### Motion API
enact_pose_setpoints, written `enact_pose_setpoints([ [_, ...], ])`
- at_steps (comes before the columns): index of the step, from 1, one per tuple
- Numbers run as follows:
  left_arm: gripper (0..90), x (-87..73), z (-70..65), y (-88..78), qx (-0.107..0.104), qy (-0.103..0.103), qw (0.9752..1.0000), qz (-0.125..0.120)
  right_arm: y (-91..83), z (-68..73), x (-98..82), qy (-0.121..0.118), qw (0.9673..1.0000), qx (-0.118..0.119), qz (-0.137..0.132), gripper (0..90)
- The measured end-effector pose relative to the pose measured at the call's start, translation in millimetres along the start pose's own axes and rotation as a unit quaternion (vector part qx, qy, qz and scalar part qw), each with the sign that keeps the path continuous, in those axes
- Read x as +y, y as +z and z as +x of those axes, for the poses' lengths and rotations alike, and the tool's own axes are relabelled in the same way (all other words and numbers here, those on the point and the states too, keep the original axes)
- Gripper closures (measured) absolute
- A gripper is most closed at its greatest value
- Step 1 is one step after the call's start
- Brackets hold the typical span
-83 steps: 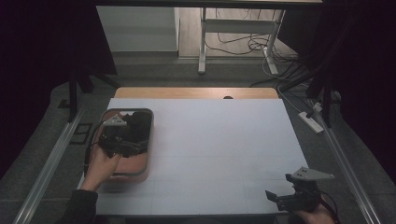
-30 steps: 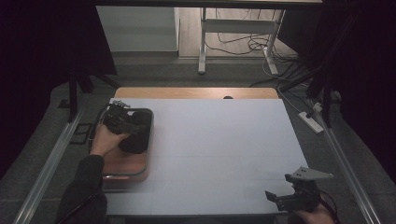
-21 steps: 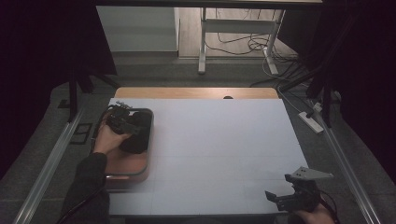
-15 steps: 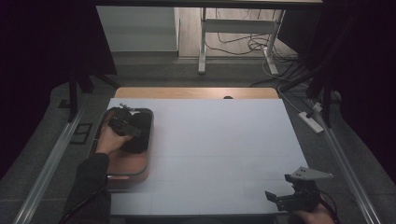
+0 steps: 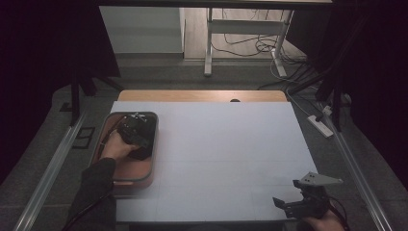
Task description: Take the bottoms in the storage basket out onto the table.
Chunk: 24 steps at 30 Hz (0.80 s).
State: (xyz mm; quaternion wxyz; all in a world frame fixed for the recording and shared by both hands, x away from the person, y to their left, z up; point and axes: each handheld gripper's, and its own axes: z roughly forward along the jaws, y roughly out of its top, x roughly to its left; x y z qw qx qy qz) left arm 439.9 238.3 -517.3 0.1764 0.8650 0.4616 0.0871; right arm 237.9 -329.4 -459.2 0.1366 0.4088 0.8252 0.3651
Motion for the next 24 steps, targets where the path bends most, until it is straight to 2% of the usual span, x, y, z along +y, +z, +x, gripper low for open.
enact_pose_setpoints([
  [3, 1.0, 1.7, -4.6, 2.0, 0.015, 0.012, 0.9998, 0.009, 0.0, 0.1, -0.1, -0.002, 1.0, 0.0, 0.0, 0.0],
  [6, 6.2, 1.4, -4.6, 0.5, 0.013, 0.006, 0.9999, 0.005, -0.1, 0.0, -0.2, -0.002, 1.0, 0.0, 0.0, 0.0],
  [9, 15.1, -0.3, -1.8, -2.4, 0.015, -0.003, 0.9999, -0.002, -0.1, 0.1, -0.2, -0.002, 1.0, 0.0, 0.0, 0.0],
  [10, 21.1, -0.7, -1.4, -3.3, 0.016, -0.007, 0.9998, -0.004, -0.1, 0.3, -0.3, -0.002, 1.0, 0.0, 0.0, 0.0],
  [11, 21.1, -0.8, -1.1, -4.0, 0.017, -0.007, 0.9998, -0.004, -0.1, 0.3, -0.3, -0.002, 1.0, 0.0, 0.0, 0.0],
  [13, 28.2, -1.3, -0.3, -6.2, 0.02, -0.014, 0.9997, -0.004, -0.1, 0.3, -0.3, -0.002, 1.0, 0.0, 0.0, 0.0],
  [19, 48.9, -2.2, 0.9, -10.4, 0.023, -0.022, 0.9995, -0.002, -0.2, 0.3, -0.4, -0.003, 1.0, 0.0, 0.001, 0.0],
  [21, 53.8, -1.9, 1.6, -11.6, 0.019, -0.033, 0.9993, -0.004, -0.2, 0.3, -0.4, -0.002, 1.0, 0.0, 0.001, 0.0],
  [24, 58.1, -3.4, 5.3, -14.0, 0.002, -0.07, 0.9975, -0.01, -0.4, 0.2, -0.5, -0.002, 1.0, 0.0, 0.001, 0.0],
])
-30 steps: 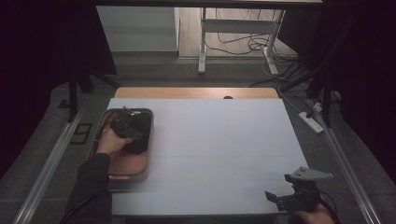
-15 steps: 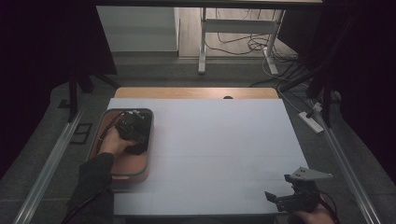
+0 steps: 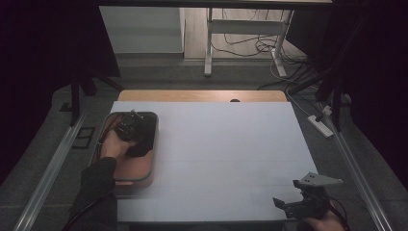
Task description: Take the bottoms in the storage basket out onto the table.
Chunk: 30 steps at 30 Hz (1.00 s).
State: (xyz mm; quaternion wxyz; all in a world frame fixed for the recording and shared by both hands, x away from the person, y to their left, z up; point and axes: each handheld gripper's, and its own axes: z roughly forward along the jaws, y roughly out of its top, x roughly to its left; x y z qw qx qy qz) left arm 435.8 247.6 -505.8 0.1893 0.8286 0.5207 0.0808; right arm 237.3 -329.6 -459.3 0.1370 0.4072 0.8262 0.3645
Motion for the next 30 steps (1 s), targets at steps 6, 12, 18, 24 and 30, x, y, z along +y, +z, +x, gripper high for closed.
enact_pose_setpoints([
  [6, 59.4, -1.5, 3.0, -1.9, -0.011, -0.019, 0.9997, -0.006, 0.1, -0.2, 0.0, 0.001, 1.0, 0.0, 0.0, 0.0],
  [12, 62.0, -1.4, 7.3, -5.2, -0.036, -0.053, 0.9979, 0.002, 0.0, -0.1, 0.0, 0.0, 1.0, 0.0, 0.0, 0.0],
  [18, 64.1, -1.7, 8.6, -10.8, -0.037, -0.058, 0.9976, -0.003, 0.0, -0.3, 0.0, 0.001, 1.0, 0.001, 0.0, 0.0],
  [24, 64.9, -3.1, 10.3, -18.6, -0.042, -0.06, 0.9972, -0.017, -0.2, -0.8, 0.0, 0.005, 1.0, 0.0, -0.002, 0.0],
  [30, 65.0, -9.4, 13.4, -31.0, -0.053, -0.074, 0.9945, -0.051, 0.1, -0.3, 0.1, 0.001, 1.0, 0.002, -0.001, 0.0],
])
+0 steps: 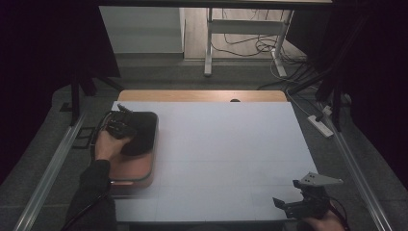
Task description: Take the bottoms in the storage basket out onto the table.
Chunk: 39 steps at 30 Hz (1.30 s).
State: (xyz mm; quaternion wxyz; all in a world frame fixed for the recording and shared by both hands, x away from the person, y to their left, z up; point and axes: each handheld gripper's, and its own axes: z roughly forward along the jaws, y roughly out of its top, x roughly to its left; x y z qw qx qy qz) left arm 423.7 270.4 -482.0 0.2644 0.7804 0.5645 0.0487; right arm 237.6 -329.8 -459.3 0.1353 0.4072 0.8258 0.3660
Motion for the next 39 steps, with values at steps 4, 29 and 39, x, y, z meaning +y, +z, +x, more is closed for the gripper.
enact_pose_setpoints([
  [4, 65.1, -4.4, 2.4, -8.0, -0.011, -0.008, 0.9997, -0.019, 0.0, 0.0, 0.0, 0.0, 1.0, 0.0, 0.0, 0.0],
  [29, 64.9, -10.4, -11.7, -48.3, -0.017, 0.009, 0.995, -0.098, -1.6, 0.0, -0.4, 0.001, 1.0, 0.002, -0.006, 0.0],
  [39, 64.9, -10.7, -13.0, -68.2, -0.029, 0.002, 0.9905, -0.134, -1.7, -0.1, -0.4, 0.001, 1.0, 0.003, -0.007, 0.0],
])
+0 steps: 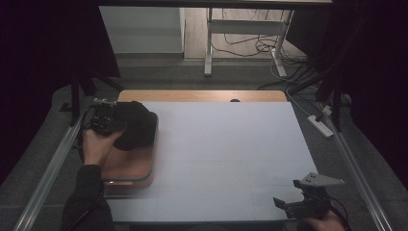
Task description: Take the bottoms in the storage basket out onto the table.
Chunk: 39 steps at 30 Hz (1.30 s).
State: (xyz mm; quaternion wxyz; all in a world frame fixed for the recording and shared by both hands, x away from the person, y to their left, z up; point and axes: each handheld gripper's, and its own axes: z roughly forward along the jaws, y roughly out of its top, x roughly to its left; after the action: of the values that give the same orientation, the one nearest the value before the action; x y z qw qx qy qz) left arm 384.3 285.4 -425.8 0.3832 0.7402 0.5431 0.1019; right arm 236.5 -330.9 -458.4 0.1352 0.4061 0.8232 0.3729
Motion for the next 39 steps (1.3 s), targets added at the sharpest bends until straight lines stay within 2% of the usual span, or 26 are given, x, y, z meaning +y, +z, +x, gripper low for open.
enact_pose_setpoints([
  [11, 64.9, 5.6, -5.8, -21.5, -0.01, 0.003, 0.9994, -0.033, 0.0, 0.0, 0.0, 0.0, 1.0, 0.001, 0.0, 0.0],
  [16, 64.9, 10.2, -15.3, -25.5, -0.013, 0.015, 0.9991, -0.039, -0.1, 0.0, 0.0, 0.0, 1.0, 0.0, 0.0, 0.0],
  [23, 64.8, 16.5, -29.9, -28.5, -0.03, 0.027, 0.9981, -0.045, -0.2, 0.1, -0.1, -0.001, 1.0, 0.001, 0.0, 0.0],
  [30, 64.8, 22.4, -46.3, -29.6, -0.038, 0.048, 0.997, -0.047, -0.7, -0.8, -0.2, 0.004, 1.0, -0.003, -0.003, 0.0],
  [39, 64.7, 28.7, -69.1, -21.8, -0.05, 0.073, 0.9951, -0.042, -0.6, -0.2, -0.2, 0.002, 1.0, -0.002, -0.003, 0.0],
])
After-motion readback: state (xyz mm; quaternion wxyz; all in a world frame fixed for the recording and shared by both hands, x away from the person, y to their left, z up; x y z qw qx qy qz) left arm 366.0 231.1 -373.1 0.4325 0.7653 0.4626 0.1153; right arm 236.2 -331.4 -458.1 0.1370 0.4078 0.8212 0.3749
